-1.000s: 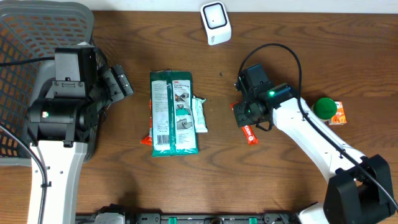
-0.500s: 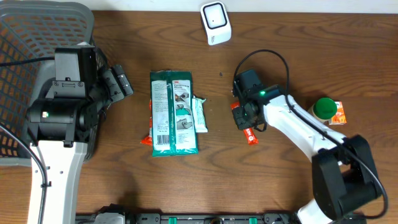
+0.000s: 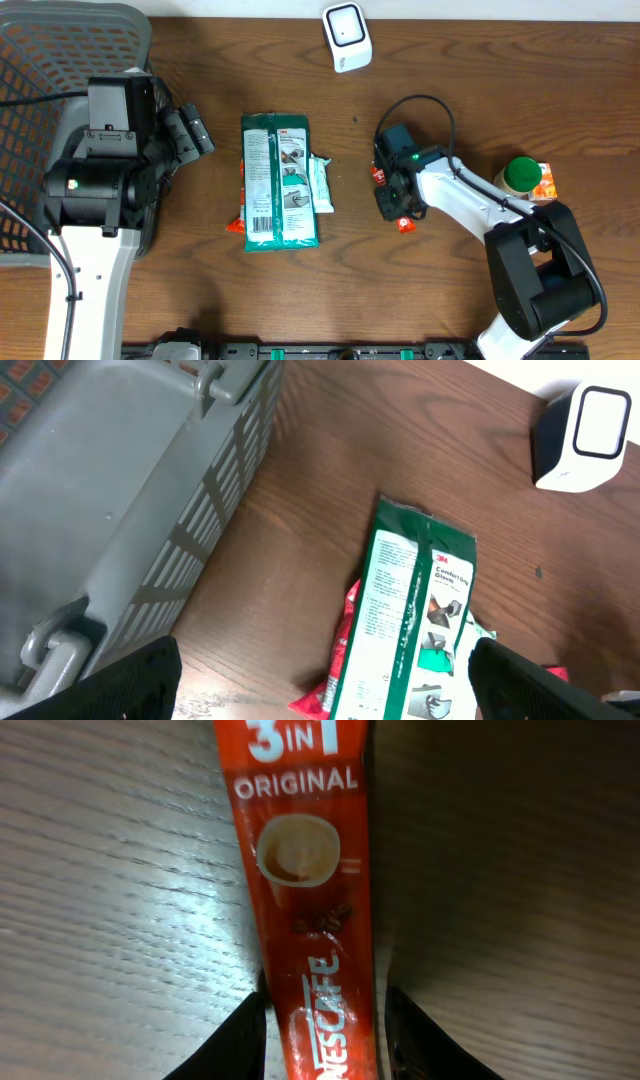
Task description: Scan the item barcode
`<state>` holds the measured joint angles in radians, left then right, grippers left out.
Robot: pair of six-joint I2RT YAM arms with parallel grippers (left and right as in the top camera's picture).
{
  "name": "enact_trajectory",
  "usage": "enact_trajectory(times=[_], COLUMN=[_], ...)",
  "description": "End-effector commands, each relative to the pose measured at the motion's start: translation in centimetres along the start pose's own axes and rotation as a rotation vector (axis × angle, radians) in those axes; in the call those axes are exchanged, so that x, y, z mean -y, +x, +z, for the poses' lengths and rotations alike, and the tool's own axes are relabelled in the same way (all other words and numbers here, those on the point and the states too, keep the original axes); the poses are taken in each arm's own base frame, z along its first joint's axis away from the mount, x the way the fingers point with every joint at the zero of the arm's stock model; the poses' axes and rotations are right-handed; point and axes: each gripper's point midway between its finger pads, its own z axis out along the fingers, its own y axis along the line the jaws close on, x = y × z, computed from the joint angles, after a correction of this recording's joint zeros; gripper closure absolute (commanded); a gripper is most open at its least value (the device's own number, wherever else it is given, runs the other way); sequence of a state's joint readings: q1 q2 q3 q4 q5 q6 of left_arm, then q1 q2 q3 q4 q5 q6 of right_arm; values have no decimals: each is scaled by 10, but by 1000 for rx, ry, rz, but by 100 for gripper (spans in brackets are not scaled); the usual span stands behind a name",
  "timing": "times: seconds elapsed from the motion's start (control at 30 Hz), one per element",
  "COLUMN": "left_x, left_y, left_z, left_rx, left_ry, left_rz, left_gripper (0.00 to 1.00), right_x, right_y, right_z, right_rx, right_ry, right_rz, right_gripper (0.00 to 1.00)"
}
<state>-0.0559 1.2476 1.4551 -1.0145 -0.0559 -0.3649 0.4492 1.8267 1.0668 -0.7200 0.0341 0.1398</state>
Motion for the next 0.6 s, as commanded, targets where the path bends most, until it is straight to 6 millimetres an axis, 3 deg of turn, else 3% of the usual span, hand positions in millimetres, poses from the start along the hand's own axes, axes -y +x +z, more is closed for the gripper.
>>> enact_trajectory(times=[0.0, 0.1, 0.2, 0.27, 0.3, 0.4, 0.57], left_x=[-2, -2, -2, -2, -2, -2, -2], left_y=[-3, -3, -3, -3, -3, -3, -3], left_z=[-2, -2, -2, -2, -2, -2, -2], left_rx=[9, 9, 9, 9, 9, 9, 9], left_ry=[-8, -8, -8, -8, -8, -8, -8], left_rz=[10, 10, 10, 10, 10, 10, 10], left_gripper=[9, 8, 8, 9, 9, 9, 9], right_x=[0, -1, -9, -11, -10, -10, -12], right_y=[12, 16, 14, 13, 12, 4, -21], right_z=[11, 14, 11, 8, 6, -5, -51], right_rx=[-24, -33, -29, -27, -26, 0, 89], right_ry=[11, 3, -41, -51, -47, -48, -60], right_rz=[-24, -25, -24, -24, -23, -21, -20], right_gripper=[66, 77, 80, 96, 99, 99, 99])
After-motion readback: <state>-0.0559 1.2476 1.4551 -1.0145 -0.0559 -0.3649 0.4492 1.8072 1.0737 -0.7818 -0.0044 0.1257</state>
